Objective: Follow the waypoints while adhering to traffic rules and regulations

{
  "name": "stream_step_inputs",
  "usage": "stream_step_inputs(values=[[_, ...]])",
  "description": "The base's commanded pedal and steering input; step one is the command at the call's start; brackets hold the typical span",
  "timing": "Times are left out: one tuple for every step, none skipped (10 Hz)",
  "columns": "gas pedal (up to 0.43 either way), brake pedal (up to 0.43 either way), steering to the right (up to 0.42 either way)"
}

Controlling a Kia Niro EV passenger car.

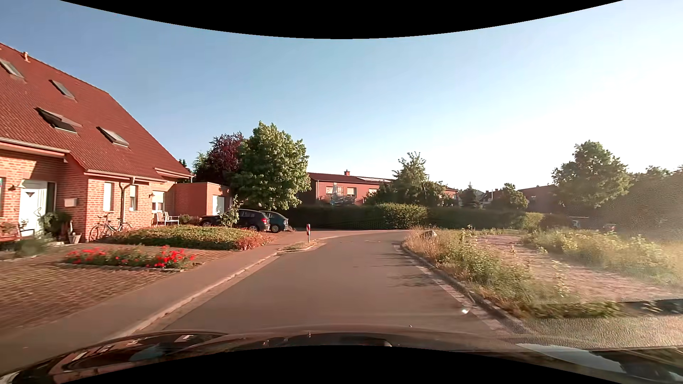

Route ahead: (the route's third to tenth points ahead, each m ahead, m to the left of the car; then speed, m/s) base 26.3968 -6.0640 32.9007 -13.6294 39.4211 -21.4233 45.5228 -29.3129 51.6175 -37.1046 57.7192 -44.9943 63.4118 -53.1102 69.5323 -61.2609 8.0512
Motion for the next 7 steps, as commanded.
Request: stream_step_inputs(values=[[0.130, 0.000, 0.003], [0.130, 0.000, 0.004], [0.130, 0.000, 0.010], [0.130, 0.000, 0.013], [0.130, 0.000, 0.013], [0.130, 0.000, 0.014], [0.130, 0.000, 0.016]])
